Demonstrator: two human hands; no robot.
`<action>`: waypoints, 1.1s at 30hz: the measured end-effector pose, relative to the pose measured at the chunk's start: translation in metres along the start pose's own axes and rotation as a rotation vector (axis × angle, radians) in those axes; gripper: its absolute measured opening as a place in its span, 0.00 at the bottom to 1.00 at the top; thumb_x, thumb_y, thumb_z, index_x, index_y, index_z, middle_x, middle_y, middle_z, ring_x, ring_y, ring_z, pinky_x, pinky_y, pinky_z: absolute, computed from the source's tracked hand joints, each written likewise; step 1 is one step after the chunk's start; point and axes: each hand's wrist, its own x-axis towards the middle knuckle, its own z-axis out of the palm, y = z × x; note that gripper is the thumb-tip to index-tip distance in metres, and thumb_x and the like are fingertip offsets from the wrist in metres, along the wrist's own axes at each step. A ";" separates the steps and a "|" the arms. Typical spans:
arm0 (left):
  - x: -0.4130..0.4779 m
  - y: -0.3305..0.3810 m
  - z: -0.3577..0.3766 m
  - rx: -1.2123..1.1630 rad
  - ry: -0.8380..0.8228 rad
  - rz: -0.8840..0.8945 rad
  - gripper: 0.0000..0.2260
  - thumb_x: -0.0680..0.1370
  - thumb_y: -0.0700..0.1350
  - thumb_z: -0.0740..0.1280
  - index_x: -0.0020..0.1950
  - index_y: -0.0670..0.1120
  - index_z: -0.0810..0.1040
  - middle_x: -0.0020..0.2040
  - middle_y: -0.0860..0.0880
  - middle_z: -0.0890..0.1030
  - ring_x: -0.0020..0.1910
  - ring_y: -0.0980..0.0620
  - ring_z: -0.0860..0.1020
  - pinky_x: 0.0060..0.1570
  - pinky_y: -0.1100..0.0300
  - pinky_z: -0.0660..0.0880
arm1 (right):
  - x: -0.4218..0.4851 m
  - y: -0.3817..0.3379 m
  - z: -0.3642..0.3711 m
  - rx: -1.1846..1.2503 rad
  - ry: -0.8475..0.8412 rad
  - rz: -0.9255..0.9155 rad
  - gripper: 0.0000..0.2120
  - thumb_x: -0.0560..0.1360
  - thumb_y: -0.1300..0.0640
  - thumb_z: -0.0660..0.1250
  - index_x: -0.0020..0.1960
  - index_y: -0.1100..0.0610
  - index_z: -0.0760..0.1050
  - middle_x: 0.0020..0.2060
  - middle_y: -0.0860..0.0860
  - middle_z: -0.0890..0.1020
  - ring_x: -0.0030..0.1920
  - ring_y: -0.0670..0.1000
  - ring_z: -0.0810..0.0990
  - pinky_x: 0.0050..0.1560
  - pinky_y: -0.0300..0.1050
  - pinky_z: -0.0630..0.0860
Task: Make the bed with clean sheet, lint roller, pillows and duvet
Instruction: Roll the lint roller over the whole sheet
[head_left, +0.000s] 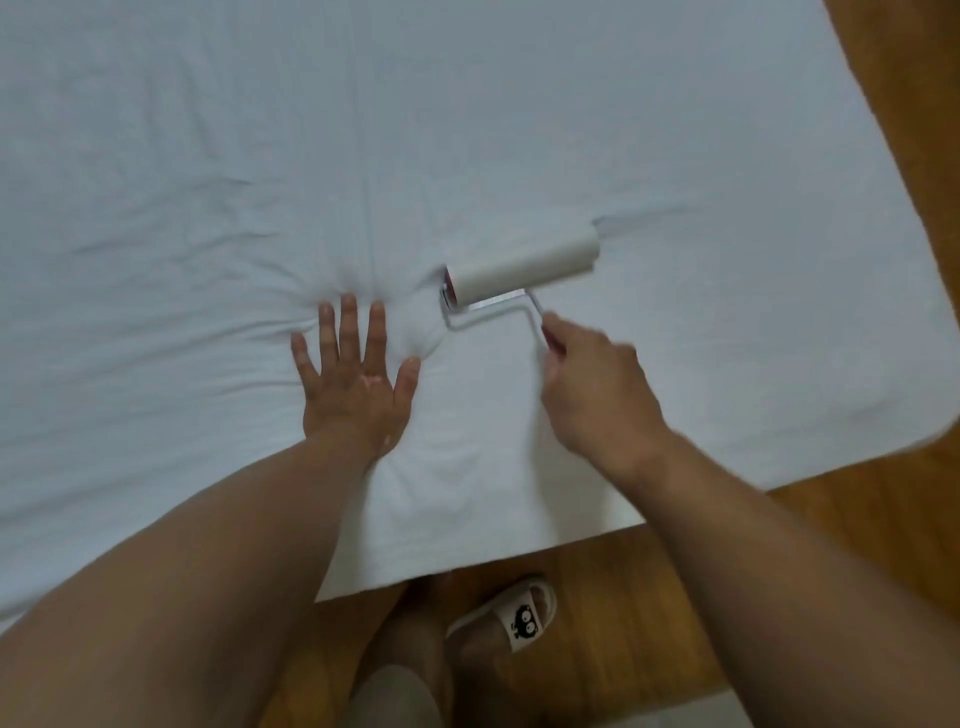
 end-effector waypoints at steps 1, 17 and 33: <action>0.000 0.000 0.000 -0.001 0.003 0.000 0.32 0.81 0.64 0.39 0.81 0.52 0.36 0.81 0.48 0.36 0.79 0.46 0.35 0.76 0.37 0.40 | 0.011 -0.007 -0.001 0.002 -0.005 0.003 0.10 0.77 0.61 0.54 0.53 0.52 0.71 0.43 0.53 0.80 0.44 0.63 0.78 0.39 0.48 0.72; -0.002 0.001 0.003 -0.002 0.010 -0.001 0.33 0.80 0.66 0.37 0.80 0.52 0.35 0.81 0.48 0.36 0.79 0.46 0.35 0.75 0.38 0.38 | -0.163 0.082 0.027 0.114 -0.207 0.160 0.25 0.84 0.48 0.55 0.78 0.32 0.53 0.39 0.48 0.78 0.37 0.46 0.77 0.36 0.40 0.72; -0.007 0.016 -0.045 -0.024 -0.155 -0.092 0.33 0.81 0.65 0.45 0.81 0.50 0.47 0.82 0.46 0.47 0.80 0.45 0.44 0.76 0.40 0.44 | -0.226 0.131 -0.009 0.115 -0.124 0.175 0.39 0.72 0.49 0.76 0.67 0.24 0.55 0.26 0.42 0.71 0.26 0.37 0.71 0.30 0.28 0.74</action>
